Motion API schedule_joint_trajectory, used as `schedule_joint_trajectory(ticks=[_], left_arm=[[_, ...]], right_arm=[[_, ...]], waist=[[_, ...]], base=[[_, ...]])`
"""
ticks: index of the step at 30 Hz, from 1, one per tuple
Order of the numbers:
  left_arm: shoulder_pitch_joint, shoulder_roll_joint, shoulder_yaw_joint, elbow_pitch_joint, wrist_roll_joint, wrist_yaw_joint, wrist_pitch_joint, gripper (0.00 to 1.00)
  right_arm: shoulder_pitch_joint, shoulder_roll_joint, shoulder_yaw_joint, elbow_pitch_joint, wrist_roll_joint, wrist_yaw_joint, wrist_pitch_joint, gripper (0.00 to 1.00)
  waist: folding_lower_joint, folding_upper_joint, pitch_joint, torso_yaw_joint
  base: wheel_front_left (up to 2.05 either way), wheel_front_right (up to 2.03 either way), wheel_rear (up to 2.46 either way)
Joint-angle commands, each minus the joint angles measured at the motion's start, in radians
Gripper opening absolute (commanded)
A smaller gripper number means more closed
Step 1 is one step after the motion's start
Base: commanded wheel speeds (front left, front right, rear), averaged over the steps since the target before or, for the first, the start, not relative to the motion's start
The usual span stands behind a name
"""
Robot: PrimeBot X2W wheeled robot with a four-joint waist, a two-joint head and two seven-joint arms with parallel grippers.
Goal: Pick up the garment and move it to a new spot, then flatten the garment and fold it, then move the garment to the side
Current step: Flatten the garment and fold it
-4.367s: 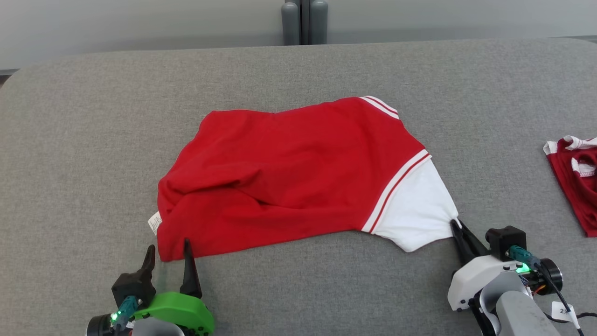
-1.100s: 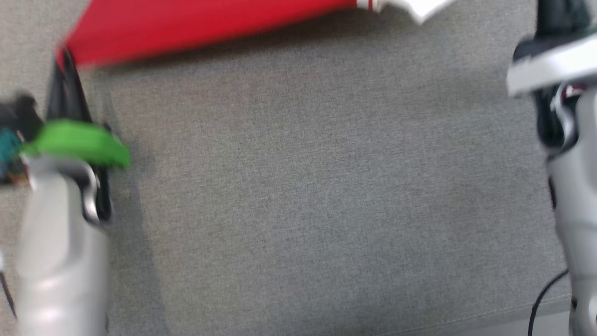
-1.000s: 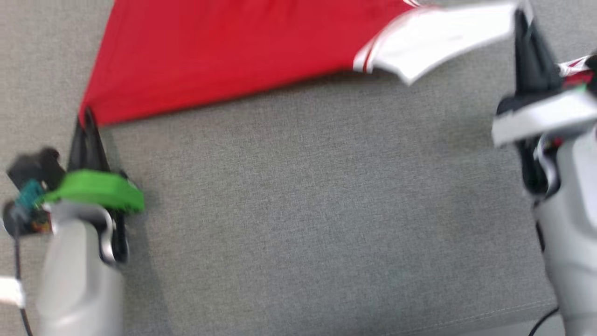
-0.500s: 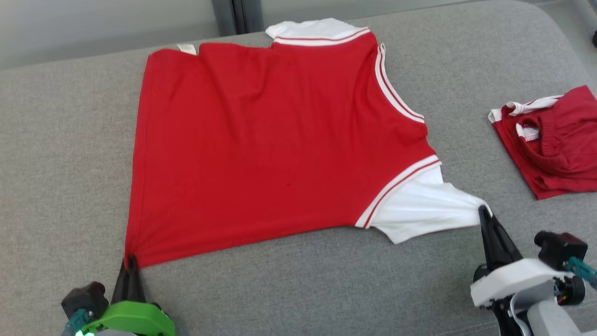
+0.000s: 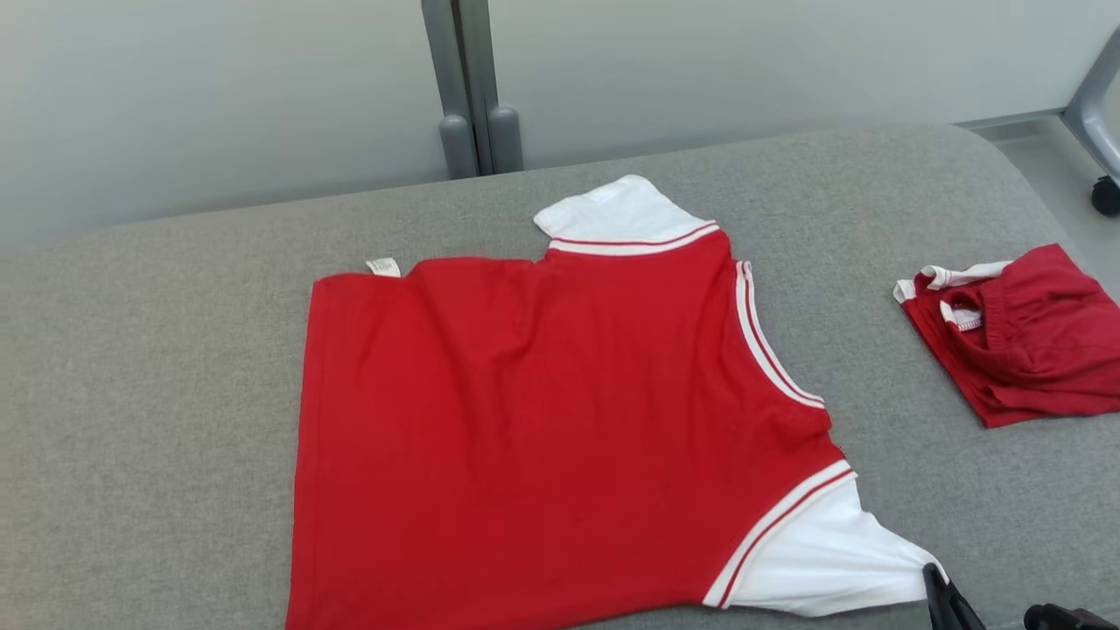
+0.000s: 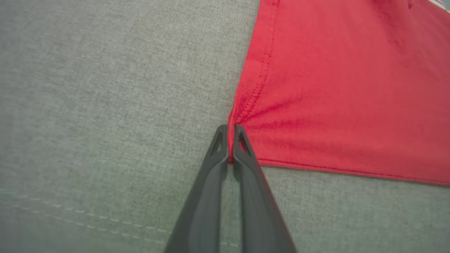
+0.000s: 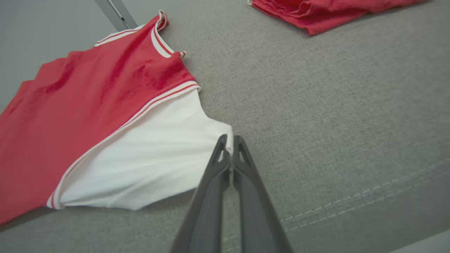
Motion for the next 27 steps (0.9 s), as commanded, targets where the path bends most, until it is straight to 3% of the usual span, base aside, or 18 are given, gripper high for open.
schedule_joint_trajectory(ticks=[1, 7, 14, 19, 27], left_arm=[[0.024, 0.009, 0.005, -0.009, -0.003, 0.013, 0.001, 0.00], [0.015, 0.008, -0.008, -0.095, 0.031, 0.008, 0.001, 0.00], [-0.144, 0.008, -0.019, -0.142, 0.065, -0.011, 0.001, 0.00], [-0.314, 0.008, -0.036, -0.081, 0.054, 0.000, 0.001, 0.00], [-0.460, 0.008, -0.051, 0.028, 0.058, 0.002, 0.001, 0.00]], right_arm=[[0.018, -0.004, -0.017, -0.011, -0.003, -0.004, -0.004, 0.00], [0.016, 0.004, -0.041, -0.071, 0.001, -0.004, -0.004, 0.00], [-0.142, 0.003, -0.018, -0.127, 0.007, -0.003, -0.004, 0.00], [-0.326, -0.002, 0.002, -0.078, -0.014, -0.003, -0.004, 0.00], [-0.503, -0.016, 0.044, 0.016, -0.056, -0.003, -0.004, 0.00]], waist=[[0.0001, -0.0001, -0.026, 0.016], [0.0001, -0.0001, -0.017, 0.028], [0.0001, -0.0001, 0.055, 0.032], [0.0001, -0.0001, 0.131, 0.039], [0.0001, -0.0001, 0.199, 0.038]], base=[[0.00, 0.00, 0.00], [0.00, 0.00, 0.00], [0.00, 0.00, 0.00], [0.00, 0.00, 0.00], [0.00, 0.00, 0.00]])
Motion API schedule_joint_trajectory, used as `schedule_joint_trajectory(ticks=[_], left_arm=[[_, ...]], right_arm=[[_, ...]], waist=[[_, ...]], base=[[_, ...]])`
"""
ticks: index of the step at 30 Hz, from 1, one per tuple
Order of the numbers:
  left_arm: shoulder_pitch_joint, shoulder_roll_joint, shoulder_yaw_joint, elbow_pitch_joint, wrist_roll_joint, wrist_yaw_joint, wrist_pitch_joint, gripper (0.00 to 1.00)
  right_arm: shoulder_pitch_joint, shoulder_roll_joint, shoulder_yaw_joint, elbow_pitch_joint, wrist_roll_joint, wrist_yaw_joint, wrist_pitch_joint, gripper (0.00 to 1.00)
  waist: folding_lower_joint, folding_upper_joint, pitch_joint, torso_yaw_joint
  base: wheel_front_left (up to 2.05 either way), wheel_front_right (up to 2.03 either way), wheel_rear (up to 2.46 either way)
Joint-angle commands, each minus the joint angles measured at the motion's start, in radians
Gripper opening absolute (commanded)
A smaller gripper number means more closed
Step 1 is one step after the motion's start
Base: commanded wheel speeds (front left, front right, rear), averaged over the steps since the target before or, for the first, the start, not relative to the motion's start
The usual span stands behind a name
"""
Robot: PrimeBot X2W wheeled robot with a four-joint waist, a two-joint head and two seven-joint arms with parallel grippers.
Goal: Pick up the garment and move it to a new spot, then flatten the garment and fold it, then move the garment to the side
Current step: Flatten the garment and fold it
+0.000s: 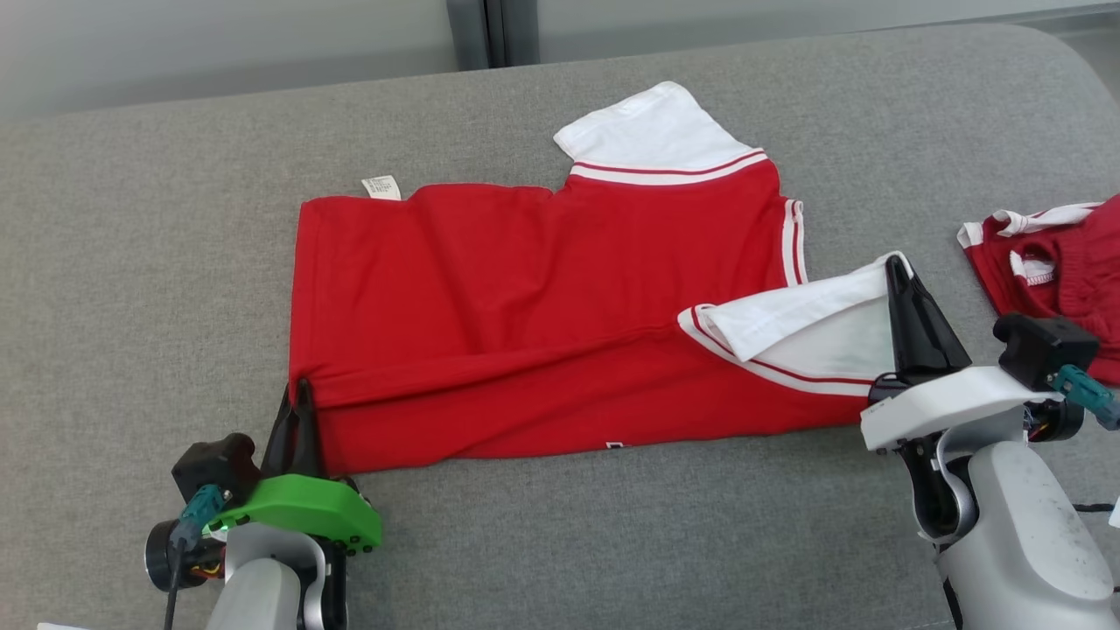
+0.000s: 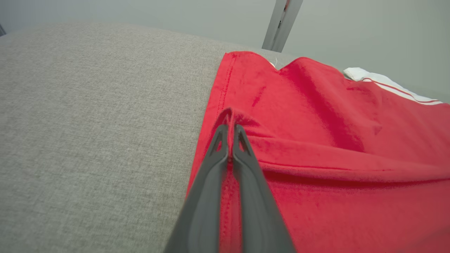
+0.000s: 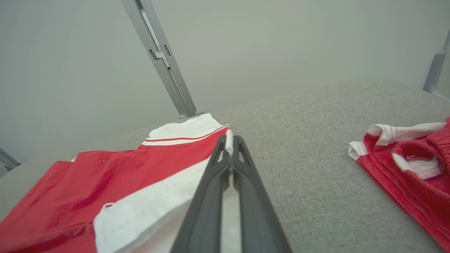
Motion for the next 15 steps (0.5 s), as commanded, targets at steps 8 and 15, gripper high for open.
schedule_joint_trajectory(ticks=[8, 15], left_arm=[[-0.036, 0.007, 0.031, -0.019, 0.016, 0.027, 0.000, 1.00], [0.054, 0.006, 0.029, -0.098, 0.015, 0.047, 0.000, 1.00]], right_arm=[[-0.049, 0.001, -0.061, 0.024, -0.062, -0.002, -0.004, 1.00], [0.039, 0.017, -0.097, -0.056, -0.138, -0.002, -0.004, 1.00]], waist=[[0.0001, -0.0001, 0.043, 0.004], [0.0001, -0.0001, 0.029, 0.006]], base=[[0.00, 0.00, 0.00], [0.00, 0.00, 0.00]])
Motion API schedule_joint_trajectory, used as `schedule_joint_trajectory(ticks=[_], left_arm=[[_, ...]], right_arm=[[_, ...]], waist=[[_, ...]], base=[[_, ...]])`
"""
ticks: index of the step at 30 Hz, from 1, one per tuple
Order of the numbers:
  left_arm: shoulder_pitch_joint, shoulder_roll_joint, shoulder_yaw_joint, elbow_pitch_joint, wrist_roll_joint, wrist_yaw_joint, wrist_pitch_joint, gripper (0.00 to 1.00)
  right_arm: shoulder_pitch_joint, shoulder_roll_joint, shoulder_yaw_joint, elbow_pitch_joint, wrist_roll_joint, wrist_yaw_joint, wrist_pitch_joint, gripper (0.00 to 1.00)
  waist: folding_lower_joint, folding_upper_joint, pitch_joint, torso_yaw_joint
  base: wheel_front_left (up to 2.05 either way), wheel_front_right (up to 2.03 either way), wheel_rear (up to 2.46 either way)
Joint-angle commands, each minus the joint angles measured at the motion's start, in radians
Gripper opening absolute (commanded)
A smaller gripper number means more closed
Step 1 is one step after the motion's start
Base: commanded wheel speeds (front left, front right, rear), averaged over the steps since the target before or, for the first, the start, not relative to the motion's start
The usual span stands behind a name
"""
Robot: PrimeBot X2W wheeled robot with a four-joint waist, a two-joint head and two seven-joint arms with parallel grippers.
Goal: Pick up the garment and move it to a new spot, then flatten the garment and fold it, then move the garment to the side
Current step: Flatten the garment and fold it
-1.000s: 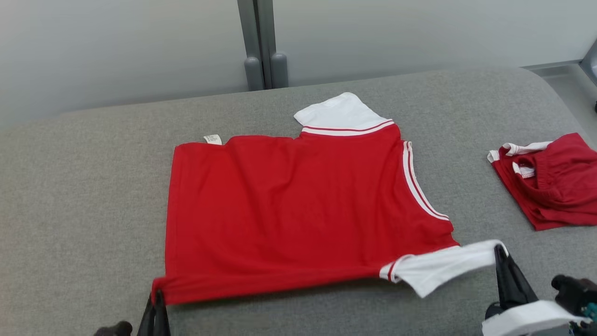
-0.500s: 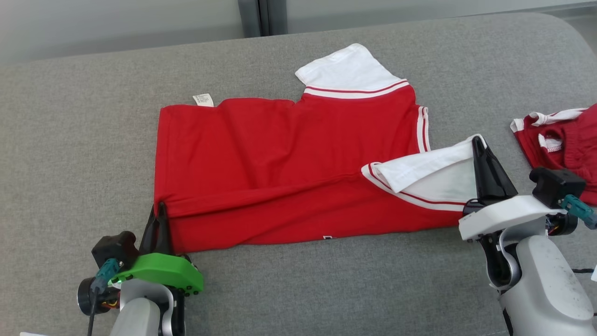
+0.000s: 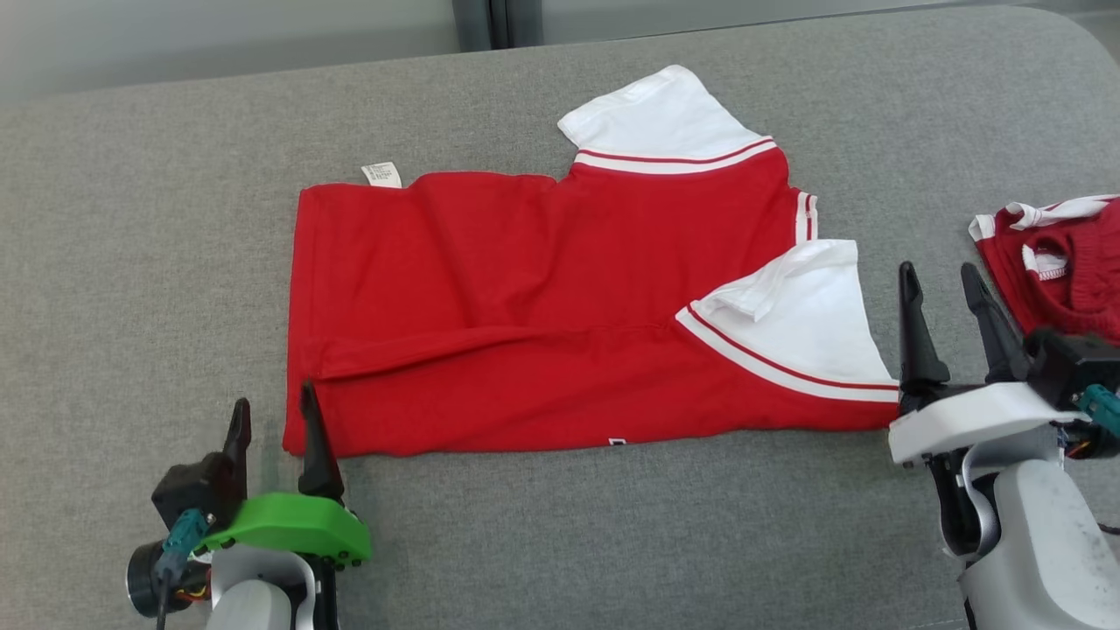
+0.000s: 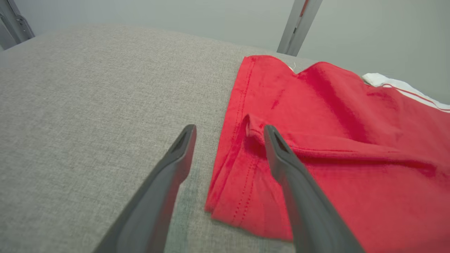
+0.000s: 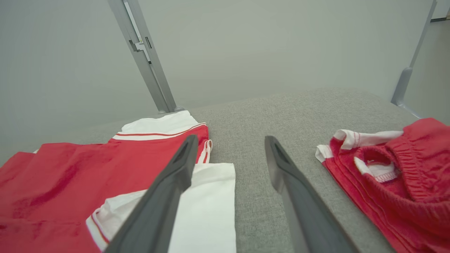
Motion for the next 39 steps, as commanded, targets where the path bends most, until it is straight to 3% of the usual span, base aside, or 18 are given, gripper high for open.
schedule_joint_trajectory(ticks=[1, 13, 22, 23, 24, 25, 30, 39], left_arm=[[0.014, 0.005, -0.006, -0.001, 0.006, 0.004, 0.000, 1.00], [-0.007, 0.005, -0.046, 0.106, 0.024, 0.007, 0.000, 1.00], [-0.046, 0.004, -0.076, 0.310, 0.018, -0.016, 0.009, 1.00], [-0.046, 0.004, -0.084, 0.341, 0.009, -0.021, 0.012, 0.93], [-0.048, 0.004, -0.088, 0.355, 0.005, -0.026, 0.012, 0.65], [-0.052, 0.002, -0.100, 0.386, -0.002, -0.038, 0.016, 0.00], [-0.072, 0.002, -0.106, 0.387, -0.014, -0.054, 0.015, 0.00], [0.016, 0.006, -0.038, 0.183, -0.003, -0.022, 0.000, 0.00]], right_arm=[[0.025, 0.002, -0.003, -0.010, -0.021, -0.002, -0.004, 1.00], [0.130, 0.012, 0.031, 0.056, -0.136, -0.002, -0.004, 1.00], [0.099, 0.014, 0.056, 0.233, -0.169, -0.002, -0.001, 1.00], [0.094, 0.015, 0.068, 0.252, -0.164, -0.002, 0.000, 0.73], [0.091, 0.015, 0.076, 0.261, -0.163, -0.001, 0.001, 0.42], [0.084, 0.017, 0.089, 0.274, -0.157, -0.001, 0.002, 0.00], [0.067, 0.013, 0.097, 0.248, -0.130, -0.001, 0.001, 0.00], [0.124, 0.008, 0.057, 0.141, -0.097, -0.002, -0.002, 0.00]], waist=[[0.0000, -0.0001, -0.005, 0.000], [0.0000, -0.0001, 0.005, 0.000], [0.0000, -0.0001, 0.016, 0.001], [0.0000, -0.0001, 0.016, 0.002], [0.0000, -0.0001, 0.016, 0.002], [0.0000, -0.0001, 0.015, 0.003], [0.0000, -0.0001, 0.003, 0.009], [0.0000, -0.0001, -0.086, 0.020]], base=[[0.00, 0.00, 0.00], [0.00, 0.00, 0.00], [0.00, 0.00, 0.00], [0.00, 0.00, 0.00], [0.00, 0.00, 0.00], [0.00, 0.00, 0.00], [0.00, 0.00, 0.00], [0.00, 0.00, 0.00]])
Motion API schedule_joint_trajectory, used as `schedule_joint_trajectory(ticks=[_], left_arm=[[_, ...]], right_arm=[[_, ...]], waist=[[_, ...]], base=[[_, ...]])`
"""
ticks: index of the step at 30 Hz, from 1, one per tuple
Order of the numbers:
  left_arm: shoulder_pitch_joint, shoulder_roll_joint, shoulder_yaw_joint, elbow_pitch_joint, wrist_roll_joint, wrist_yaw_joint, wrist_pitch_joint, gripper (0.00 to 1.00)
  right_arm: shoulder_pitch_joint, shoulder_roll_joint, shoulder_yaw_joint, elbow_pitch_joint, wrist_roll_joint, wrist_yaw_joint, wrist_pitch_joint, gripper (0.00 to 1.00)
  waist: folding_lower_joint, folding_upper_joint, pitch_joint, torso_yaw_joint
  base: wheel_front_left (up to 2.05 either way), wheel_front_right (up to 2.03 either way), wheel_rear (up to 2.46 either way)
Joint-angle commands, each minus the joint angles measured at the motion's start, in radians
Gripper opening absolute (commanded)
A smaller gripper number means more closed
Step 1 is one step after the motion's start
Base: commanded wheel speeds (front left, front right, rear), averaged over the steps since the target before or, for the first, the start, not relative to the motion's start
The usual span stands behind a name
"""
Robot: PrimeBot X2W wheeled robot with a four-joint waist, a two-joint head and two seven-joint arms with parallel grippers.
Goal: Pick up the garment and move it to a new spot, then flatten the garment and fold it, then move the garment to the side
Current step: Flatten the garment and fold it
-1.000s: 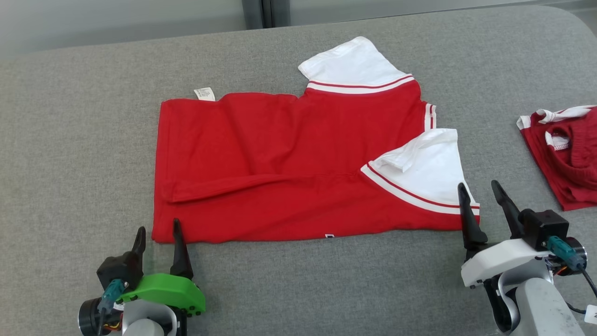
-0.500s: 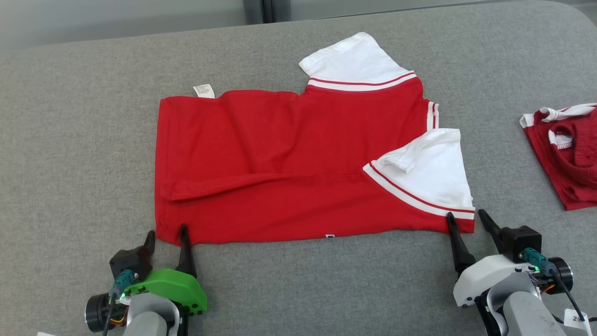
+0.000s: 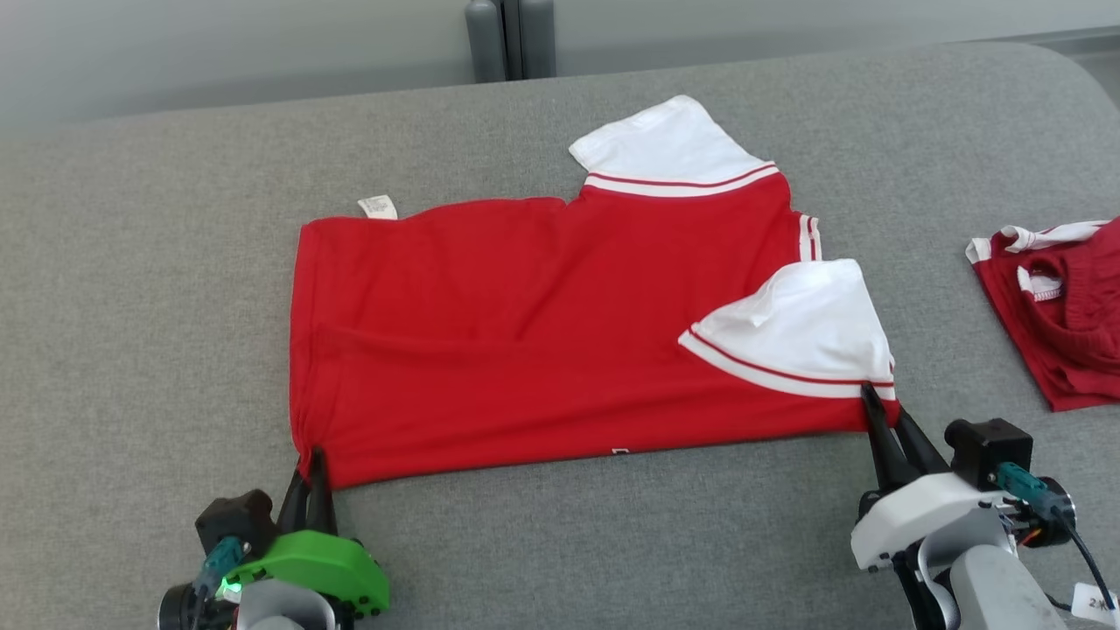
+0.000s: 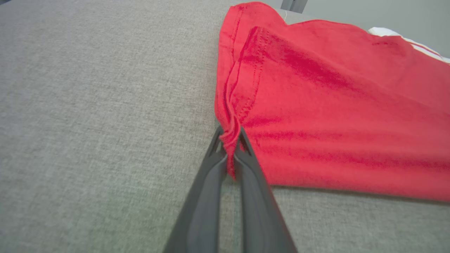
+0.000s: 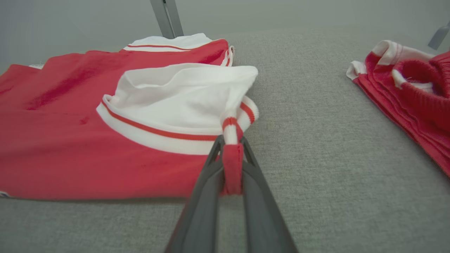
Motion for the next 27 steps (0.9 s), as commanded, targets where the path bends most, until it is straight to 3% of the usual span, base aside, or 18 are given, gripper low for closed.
schedule_joint_trajectory(ticks=[1, 11, 12, 13, 14, 15, 22, 27], left_arm=[[0.037, 0.008, 0.012, -0.021, -0.006, 0.010, 0.000, 0.00], [0.226, 0.009, -0.013, -0.068, -0.091, 0.052, 0.000, 0.00], [0.230, 0.009, -0.020, -0.065, -0.098, 0.056, 0.000, 0.25], [0.230, 0.009, -0.025, -0.066, -0.100, 0.060, 0.000, 0.77], [0.224, 0.009, -0.030, -0.070, -0.102, 0.064, 0.000, 1.00], [0.212, 0.009, -0.032, -0.076, -0.099, 0.067, 0.000, 1.00], [0.061, 0.007, -0.038, -0.115, -0.073, 0.074, 0.000, 1.00], [-0.125, 0.009, -0.014, -0.025, -0.026, 0.063, 0.000, 1.00]], right_arm=[[0.029, -0.011, -0.008, -0.009, 0.011, -0.002, 0.000, 0.00], [0.191, -0.026, -0.034, -0.033, 0.052, -0.002, 0.000, 0.00], [0.195, -0.025, -0.036, -0.035, 0.054, -0.002, 0.000, 0.00], [0.196, -0.024, -0.037, -0.034, 0.056, -0.002, -0.001, 0.31], [0.193, -0.024, -0.034, -0.028, 0.055, -0.002, 0.000, 0.74], [0.185, -0.023, -0.033, -0.026, 0.055, -0.002, 0.000, 1.00], [0.075, -0.040, -0.026, -0.058, 0.014, -0.002, 0.000, 1.00], [-0.053, -0.058, 0.005, -0.047, -0.002, -0.002, 0.000, 1.00]], waist=[[0.0000, 0.0000, -0.044, 0.007], [0.0000, 0.0000, -0.116, 0.024], [0.0000, 0.0000, -0.114, 0.023], [0.0000, 0.0000, -0.110, 0.023], [0.0000, 0.0000, -0.104, 0.023], [0.0000, 0.0000, -0.097, 0.023], [0.0000, 0.0000, -0.005, 0.027], [0.0000, 0.0000, 0.088, 0.019]], base=[[0.00, 0.00, 0.00], [0.00, 0.00, 0.00], [0.00, 0.00, 0.00], [0.00, 0.00, 0.00], [0.00, 0.00, 0.00], [0.00, 0.00, 0.00], [0.00, 0.00, 0.00], [0.00, 0.00, 0.00]])
